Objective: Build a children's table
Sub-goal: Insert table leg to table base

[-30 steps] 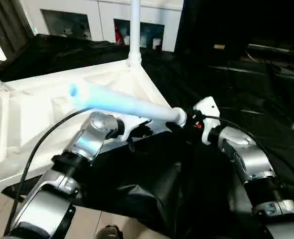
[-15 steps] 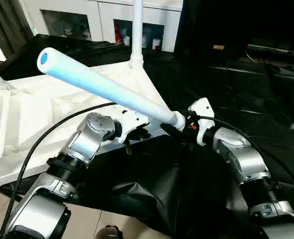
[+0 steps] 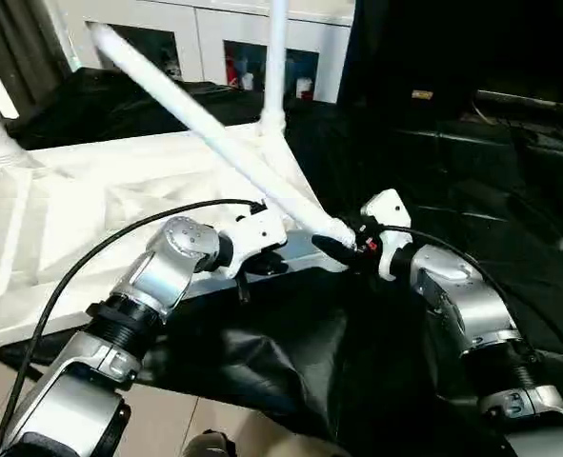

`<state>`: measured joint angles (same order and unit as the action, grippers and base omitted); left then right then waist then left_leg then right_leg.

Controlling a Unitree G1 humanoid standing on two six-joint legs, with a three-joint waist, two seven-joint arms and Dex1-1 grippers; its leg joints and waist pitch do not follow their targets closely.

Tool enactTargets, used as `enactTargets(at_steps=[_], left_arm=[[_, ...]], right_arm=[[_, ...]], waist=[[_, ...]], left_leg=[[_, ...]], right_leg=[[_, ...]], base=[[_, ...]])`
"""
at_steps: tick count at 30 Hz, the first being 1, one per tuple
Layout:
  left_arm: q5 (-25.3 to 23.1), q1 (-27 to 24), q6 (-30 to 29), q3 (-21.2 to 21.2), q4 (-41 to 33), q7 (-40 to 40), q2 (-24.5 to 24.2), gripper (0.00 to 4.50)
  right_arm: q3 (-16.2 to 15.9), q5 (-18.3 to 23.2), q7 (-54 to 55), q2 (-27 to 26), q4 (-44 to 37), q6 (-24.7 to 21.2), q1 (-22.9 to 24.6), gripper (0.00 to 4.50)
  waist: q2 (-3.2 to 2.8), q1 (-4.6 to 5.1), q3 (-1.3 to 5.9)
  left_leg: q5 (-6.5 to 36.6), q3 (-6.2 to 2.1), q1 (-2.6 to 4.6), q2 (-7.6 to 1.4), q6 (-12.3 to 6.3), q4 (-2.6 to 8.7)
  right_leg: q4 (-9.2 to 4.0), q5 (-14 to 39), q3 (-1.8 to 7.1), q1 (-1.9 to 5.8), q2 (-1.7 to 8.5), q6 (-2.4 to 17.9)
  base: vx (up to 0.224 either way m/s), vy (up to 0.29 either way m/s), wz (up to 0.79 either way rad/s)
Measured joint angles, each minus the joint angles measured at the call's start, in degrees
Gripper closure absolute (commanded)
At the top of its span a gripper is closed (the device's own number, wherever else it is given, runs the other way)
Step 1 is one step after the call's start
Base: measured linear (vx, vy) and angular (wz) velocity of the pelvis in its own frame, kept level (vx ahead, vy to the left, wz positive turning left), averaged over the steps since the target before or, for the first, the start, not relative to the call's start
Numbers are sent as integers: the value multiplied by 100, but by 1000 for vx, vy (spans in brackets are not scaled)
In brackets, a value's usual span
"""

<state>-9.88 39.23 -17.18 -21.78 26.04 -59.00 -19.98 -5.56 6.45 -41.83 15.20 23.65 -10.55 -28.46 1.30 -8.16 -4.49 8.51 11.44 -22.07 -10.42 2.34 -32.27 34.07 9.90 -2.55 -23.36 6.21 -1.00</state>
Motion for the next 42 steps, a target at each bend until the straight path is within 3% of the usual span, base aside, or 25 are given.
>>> enactTargets(at_steps=[15, 18, 25, 32, 37, 42], left_arm=[[31, -235, 293, 35, -110, 63, -142, 450], [223, -369, 270, 192, -165, 139, -126, 404], [971, -555, -475, 987, -1019, 91, -203, 350], [1352, -537, -1112, 1469, -1127, 376, -110, 306], [1532, 106, -1691, 2128, -403, 1581, 557, 267], [2023, 732, -2036, 2759, 493, 2367, 1145, 224]], right_arm=[[126, 190, 11, -90, 26, 333, 194, 277], [166, 202, 11, -103, 26, 355, 194, 293], [274, 316, 35, -155, 28, 324, 200, 349], [269, 309, 42, -191, 77, 378, 188, 411], [260, 306, 25, -210, 131, 398, 139, 448], [222, 293, 0, -199, 175, 443, 109, 450]], waist=[[-3, 10, 67], [-5, 19, 68], [-6, 21, 67], [-6, 16, 68], [-6, 7, 68], [-6, 15, 68]], left_leg=[[0, -4, 8, -1, 0, -8], [0, -5, 8, -3, 0, -9], [0, -5, 7, -4, 1, -19], [0, -6, 9, -4, 1, -32], [0, -13, 10, -4, 1, -44], [0, -14, 9, -3, 0, -53]], right_leg=[[8, 0, -2, 8, 0, 0], [11, 0, -3, 8, -1, 0], [18, -1, -2, 7, -2, 2], [26, -3, 1, 11, -2, 4], [37, -6, -1, 16, -2, 7], [34, -9, 1, 17, -2, 8]], base=[[0, 0, 0], [0, 0, 0], [0, 0, 0], [0, 0, 0], [0, 0, 0], [0, 0, 0]])
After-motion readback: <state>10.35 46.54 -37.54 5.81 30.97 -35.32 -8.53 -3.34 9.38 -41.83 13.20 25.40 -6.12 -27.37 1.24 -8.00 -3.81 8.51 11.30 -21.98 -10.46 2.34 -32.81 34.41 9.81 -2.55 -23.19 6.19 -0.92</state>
